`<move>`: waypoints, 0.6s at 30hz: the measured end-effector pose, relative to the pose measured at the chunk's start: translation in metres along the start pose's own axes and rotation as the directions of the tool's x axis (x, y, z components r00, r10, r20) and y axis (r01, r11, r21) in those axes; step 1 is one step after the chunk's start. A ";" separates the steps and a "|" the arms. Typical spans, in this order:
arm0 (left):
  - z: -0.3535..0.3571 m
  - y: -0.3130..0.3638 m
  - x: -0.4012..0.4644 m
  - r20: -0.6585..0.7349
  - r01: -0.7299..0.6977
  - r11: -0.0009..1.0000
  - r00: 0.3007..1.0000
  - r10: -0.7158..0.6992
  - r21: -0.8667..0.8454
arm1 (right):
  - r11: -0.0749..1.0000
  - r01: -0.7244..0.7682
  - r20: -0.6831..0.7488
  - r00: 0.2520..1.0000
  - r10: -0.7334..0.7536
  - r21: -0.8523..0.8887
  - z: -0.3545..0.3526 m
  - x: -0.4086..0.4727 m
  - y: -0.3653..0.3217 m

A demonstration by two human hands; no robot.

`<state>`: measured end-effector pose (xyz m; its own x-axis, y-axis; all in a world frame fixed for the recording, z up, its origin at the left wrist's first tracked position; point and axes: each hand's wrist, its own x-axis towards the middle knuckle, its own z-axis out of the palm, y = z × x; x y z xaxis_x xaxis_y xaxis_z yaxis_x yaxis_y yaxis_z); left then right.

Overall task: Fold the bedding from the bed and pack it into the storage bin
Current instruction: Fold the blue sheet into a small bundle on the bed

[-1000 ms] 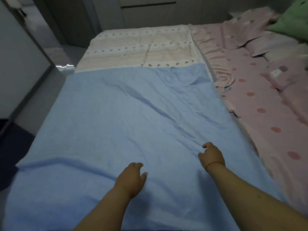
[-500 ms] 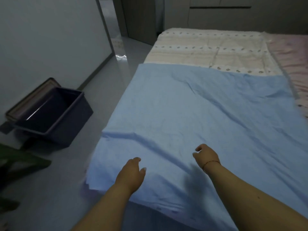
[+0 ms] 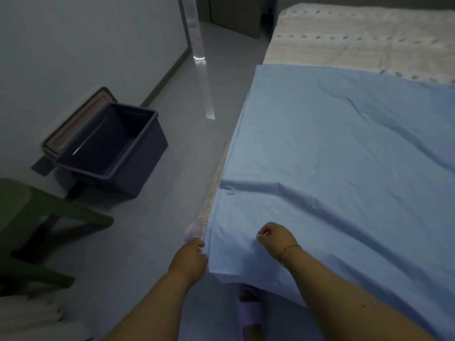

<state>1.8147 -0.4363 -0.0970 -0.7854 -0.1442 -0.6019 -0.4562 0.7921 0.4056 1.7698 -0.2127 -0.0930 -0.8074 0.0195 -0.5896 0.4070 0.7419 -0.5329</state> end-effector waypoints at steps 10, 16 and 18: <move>-0.013 -0.019 0.084 0.220 -0.066 0.963 0.967 0.126 -0.262 | 0.946 0.156 0.280 0.957 -0.074 -0.284 0.059 0.084 -0.098; -0.006 -0.021 0.114 0.338 -0.073 0.951 0.924 0.177 -0.300 | 0.799 0.142 0.411 0.901 0.141 -0.585 0.066 0.105 -0.124; -0.006 -0.024 0.119 0.400 -0.048 0.929 0.893 0.204 -0.367 | 0.795 0.194 0.405 0.912 0.070 -0.575 0.063 0.100 -0.129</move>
<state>1.7299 -0.4758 -0.1743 -0.6274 0.2703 -0.7303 -0.5400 0.5246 0.6582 1.6635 -0.3486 -0.1217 -0.5345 -0.2015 -0.8208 -0.0789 0.9788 -0.1889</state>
